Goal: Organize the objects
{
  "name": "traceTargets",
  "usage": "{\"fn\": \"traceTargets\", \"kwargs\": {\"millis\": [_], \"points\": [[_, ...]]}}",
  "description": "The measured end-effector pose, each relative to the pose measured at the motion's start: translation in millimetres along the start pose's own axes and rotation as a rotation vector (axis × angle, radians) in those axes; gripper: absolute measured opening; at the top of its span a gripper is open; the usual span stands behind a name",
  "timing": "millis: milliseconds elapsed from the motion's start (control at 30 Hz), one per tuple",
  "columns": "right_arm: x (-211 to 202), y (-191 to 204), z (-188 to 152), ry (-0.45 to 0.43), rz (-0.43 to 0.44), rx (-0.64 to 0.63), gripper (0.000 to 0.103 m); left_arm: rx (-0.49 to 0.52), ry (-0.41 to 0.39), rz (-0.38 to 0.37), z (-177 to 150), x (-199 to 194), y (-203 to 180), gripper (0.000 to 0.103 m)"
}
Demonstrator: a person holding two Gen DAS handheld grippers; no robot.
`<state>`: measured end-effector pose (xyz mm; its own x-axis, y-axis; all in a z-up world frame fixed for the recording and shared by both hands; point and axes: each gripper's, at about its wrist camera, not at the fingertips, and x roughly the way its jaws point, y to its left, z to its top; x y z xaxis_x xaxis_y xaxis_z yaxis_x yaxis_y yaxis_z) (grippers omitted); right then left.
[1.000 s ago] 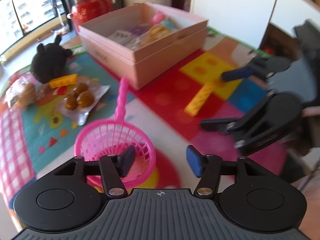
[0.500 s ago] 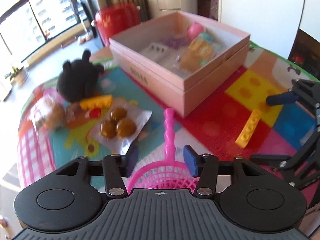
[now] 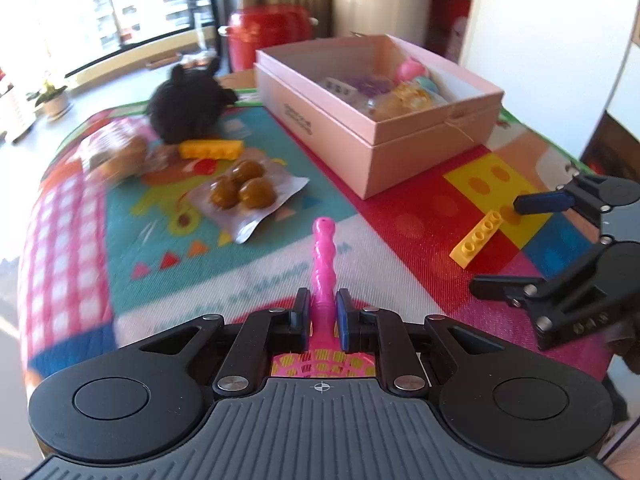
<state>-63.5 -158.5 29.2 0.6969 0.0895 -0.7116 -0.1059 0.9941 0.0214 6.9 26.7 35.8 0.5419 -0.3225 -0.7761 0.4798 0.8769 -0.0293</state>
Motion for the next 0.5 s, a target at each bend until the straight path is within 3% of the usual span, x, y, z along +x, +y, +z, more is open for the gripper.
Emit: {"fn": "traceTargets", "kwargs": {"millis": [133, 233, 300, 500], "points": [[4, 4, 10, 0.013, -0.001, 0.027, 0.099, -0.077, -0.020, -0.005, -14, -12, 3, 0.016], [5, 15, 16, 0.022, -0.002, 0.003, 0.082, -0.116, -0.022, 0.000, -22, -16, 4, 0.016], [3, 25, 18, 0.024, -0.009, -0.024, 0.065, -0.136, -0.026, 0.006, -27, -19, 4, 0.016], [-21, 38, 14, -0.011, -0.009, -0.072, 0.063, -0.145, -0.053, -0.009, -36, -31, -2, 0.016]]}}
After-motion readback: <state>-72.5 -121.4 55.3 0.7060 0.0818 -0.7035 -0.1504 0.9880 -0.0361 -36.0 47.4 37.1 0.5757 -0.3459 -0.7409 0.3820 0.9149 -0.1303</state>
